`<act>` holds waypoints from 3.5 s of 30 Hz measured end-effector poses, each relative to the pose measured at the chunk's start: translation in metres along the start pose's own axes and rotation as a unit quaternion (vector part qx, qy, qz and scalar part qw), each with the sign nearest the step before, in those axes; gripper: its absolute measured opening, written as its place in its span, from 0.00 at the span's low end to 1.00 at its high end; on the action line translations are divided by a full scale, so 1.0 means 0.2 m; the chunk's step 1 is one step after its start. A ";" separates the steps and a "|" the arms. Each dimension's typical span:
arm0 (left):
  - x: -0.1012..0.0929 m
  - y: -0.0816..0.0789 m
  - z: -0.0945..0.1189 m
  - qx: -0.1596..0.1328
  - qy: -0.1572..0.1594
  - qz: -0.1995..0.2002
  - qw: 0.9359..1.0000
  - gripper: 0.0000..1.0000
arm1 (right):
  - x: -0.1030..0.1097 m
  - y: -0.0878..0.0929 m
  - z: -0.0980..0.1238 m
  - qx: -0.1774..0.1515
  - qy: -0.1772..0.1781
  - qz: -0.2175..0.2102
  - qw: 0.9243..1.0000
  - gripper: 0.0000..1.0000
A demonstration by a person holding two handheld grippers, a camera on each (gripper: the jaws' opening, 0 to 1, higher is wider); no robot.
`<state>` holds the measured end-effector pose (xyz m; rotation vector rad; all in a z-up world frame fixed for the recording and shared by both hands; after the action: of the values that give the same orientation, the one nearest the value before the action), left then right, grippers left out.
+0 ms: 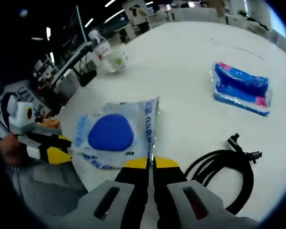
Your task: Arrange the tabletop items into an orderly group along one side of the table until the central work area is clear of visible clutter.
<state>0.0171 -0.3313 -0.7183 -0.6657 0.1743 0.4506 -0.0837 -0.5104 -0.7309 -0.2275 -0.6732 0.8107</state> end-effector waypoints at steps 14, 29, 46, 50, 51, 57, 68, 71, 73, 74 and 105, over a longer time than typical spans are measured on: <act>0.11 -0.01 0.03 -0.007 -0.036 -0.004 0.999 0.41 | 0.06 0.14 0.06 0.037 -0.043 0.013 0.998 0.08; 0.13 -0.02 0.04 -0.020 -0.043 -0.016 0.999 0.39 | 0.03 0.09 0.07 0.013 -0.043 -0.019 0.999 0.19; 0.16 0.02 0.01 -0.012 -0.046 -0.012 0.999 0.18 | 0.06 0.04 -0.02 0.008 -0.040 -0.043 0.998 0.14; 0.16 0.03 0.00 -0.002 -0.048 -0.028 0.998 0.02 | 0.05 0.03 -0.02 0.002 -0.034 -0.037 0.999 0.00; 0.16 0.02 0.00 -0.004 -0.044 -0.023 0.999 0.02 | 0.05 0.03 -0.01 -0.001 -0.041 -0.047 0.998 0.00; 0.16 -0.02 0.00 -0.017 -0.038 -0.023 0.999 0.00 | 0.07 0.00 0.02 -0.013 -0.052 -0.042 0.998 0.00; 0.14 -0.17 -0.04 -0.033 -0.024 -0.052 0.998 0.00 | 0.03 -0.09 0.07 -0.041 -0.051 -0.049 0.997 0.00; 0.15 -0.24 -0.06 -0.036 -0.017 -0.063 0.997 0.00 | 0.01 -0.12 0.08 -0.044 -0.048 -0.051 0.997 0.00; 0.16 -0.30 -0.07 -0.040 -0.015 -0.070 0.997 0.00 | 0.00 -0.15 0.08 -0.049 -0.046 -0.052 0.996 0.00; 0.17 -0.32 -0.08 -0.042 -0.015 -0.072 0.996 0.00 | 0.00 -0.16 0.09 -0.052 -0.046 -0.053 0.996 0.00; 0.30 -0.93 -0.41 -0.104 -0.026 -0.021 0.994 0.00 | -0.18 -0.71 -0.09 -0.088 -0.010 -0.050 0.995 0.00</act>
<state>0.1544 -0.4911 -0.6955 -0.8586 0.0641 0.4483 -0.0059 -0.6328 -0.6998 -0.3434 -0.7696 0.6580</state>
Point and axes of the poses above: the point that each gripper's makers call its tool centre point, and the gripper's own axes: z roughly backward along the fingers, x roughly to its left, y roughly out of its underside, the point moved 4 cm from there along z, roughly backward along the fingers, and after that the axes turned 15 degrees about -z, right-handed, at the moved point
